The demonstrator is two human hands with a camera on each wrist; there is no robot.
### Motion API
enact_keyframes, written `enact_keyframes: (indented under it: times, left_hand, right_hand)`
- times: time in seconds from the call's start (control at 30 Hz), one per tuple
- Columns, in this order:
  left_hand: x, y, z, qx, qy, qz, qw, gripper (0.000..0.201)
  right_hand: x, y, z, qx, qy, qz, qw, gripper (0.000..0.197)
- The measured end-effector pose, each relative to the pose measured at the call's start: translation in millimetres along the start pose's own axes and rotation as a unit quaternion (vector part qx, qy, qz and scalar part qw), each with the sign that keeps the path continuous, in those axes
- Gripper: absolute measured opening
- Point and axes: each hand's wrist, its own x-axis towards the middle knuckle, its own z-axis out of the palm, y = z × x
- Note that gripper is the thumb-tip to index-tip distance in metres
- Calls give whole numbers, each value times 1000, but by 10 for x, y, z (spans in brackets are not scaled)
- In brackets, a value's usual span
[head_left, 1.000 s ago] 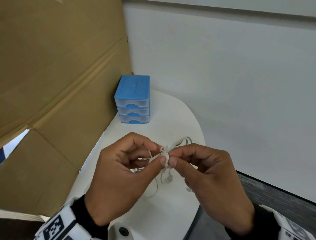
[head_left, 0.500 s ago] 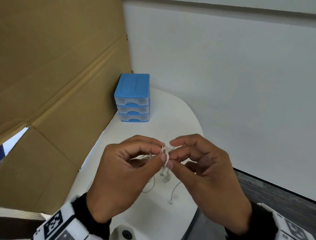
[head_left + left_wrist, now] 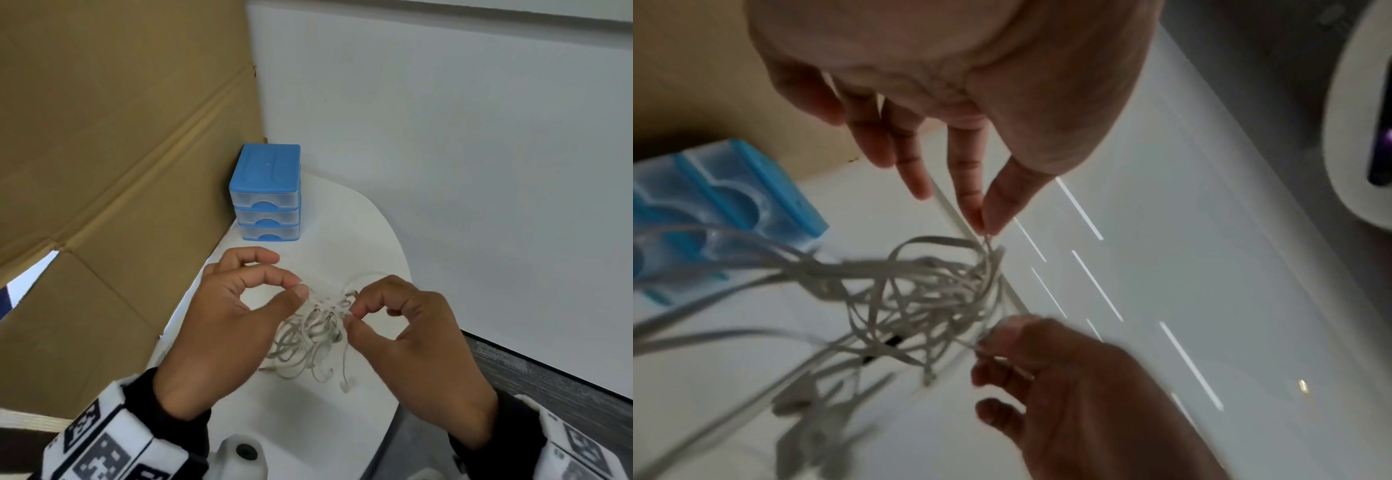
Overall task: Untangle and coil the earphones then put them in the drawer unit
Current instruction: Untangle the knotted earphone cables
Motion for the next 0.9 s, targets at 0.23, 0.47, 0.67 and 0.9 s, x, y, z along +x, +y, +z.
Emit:
enact_keyframes:
  times: [0.23,0.47,0.67,0.9]
  left_hand:
    - [91,36,10,-290,-94,-219,927,12]
    - [250,-3,-105,-476,-59,-302,824,12]
    - [252,-25,-113,-562,-69,-308,764,22]
    - [146,62,7,-531,-56,-327,780,13]
  right_hand:
    - [64,210,25,-204,1,-60,977,14]
    - [230,130,-65,229,-37,104,967,18]
    - [242,118,-106,441,-103,148,879,18]
    - [112,190,29,120,-139,-11,983,12]
